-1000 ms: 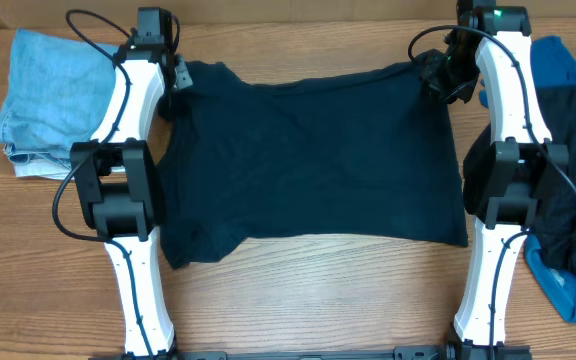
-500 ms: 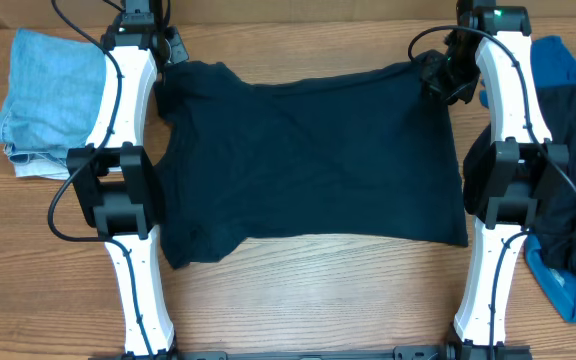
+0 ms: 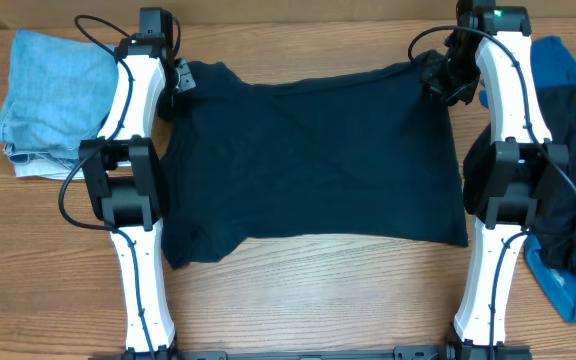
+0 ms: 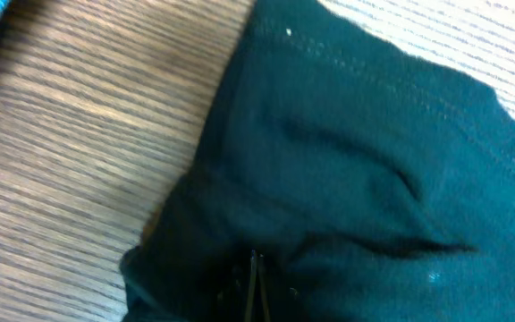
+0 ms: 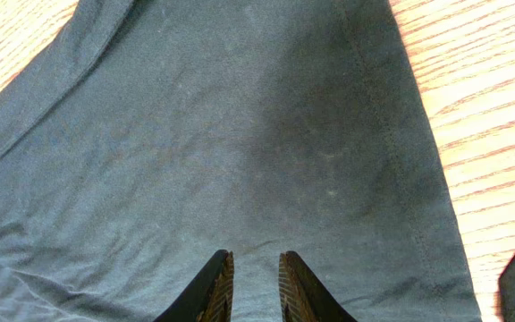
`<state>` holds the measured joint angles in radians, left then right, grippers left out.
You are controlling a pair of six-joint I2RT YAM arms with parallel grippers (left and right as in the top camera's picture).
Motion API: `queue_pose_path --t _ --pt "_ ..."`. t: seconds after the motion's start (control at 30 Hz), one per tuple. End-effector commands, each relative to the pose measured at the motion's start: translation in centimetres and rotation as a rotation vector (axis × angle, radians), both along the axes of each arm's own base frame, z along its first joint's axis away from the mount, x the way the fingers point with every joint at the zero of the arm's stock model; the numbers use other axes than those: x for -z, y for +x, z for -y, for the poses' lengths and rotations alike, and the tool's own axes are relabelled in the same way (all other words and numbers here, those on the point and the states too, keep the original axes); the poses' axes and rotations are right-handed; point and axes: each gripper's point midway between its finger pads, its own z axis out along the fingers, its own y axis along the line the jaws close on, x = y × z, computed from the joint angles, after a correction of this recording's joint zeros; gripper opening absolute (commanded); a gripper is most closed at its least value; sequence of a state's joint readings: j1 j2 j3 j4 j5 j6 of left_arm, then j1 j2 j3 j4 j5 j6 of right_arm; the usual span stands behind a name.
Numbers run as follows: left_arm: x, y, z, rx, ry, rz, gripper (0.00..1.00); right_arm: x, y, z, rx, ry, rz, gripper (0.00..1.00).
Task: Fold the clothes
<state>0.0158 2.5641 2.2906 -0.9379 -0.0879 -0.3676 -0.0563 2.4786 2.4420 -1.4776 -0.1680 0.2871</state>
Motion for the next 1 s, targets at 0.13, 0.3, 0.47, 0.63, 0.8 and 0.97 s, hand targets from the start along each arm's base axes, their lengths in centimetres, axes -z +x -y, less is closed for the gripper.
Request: queue_pose_path --t 0.13,0.3,0.47,0.63,0.8,0.97 --pt "0.8 1.2 -0.1 -0.012 -0.031 0.038 0.04 -1.0 0.5 -0.1 -0.013 -0.013 0.034 0.22" --pt "4.3 0.8 -0.1 -0.013 -0.032 -0.009 0.04 -0.9 0.4 0.1 -0.011 -0.026 0.029 0.22" --pt "3.8 2.7 -0.2 -0.004 -0.024 0.071 0.04 -0.9 0.3 0.3 -0.009 -0.039 0.027 0.22" --pt "2.2 5.8 -0.2 0.08 0.02 0.205 0.04 -0.9 0.5 0.3 -0.009 -0.039 0.033 0.27" --pt "0.9 7.3 -1.7 0.108 0.136 0.27 0.04 -1.2 2.2 0.7 -0.005 -0.062 0.105 0.39" --pt "1.2 6.9 -1.8 0.137 0.151 0.249 0.04 -1.9 4.8 1.0 -0.088 -0.094 0.225 0.44"
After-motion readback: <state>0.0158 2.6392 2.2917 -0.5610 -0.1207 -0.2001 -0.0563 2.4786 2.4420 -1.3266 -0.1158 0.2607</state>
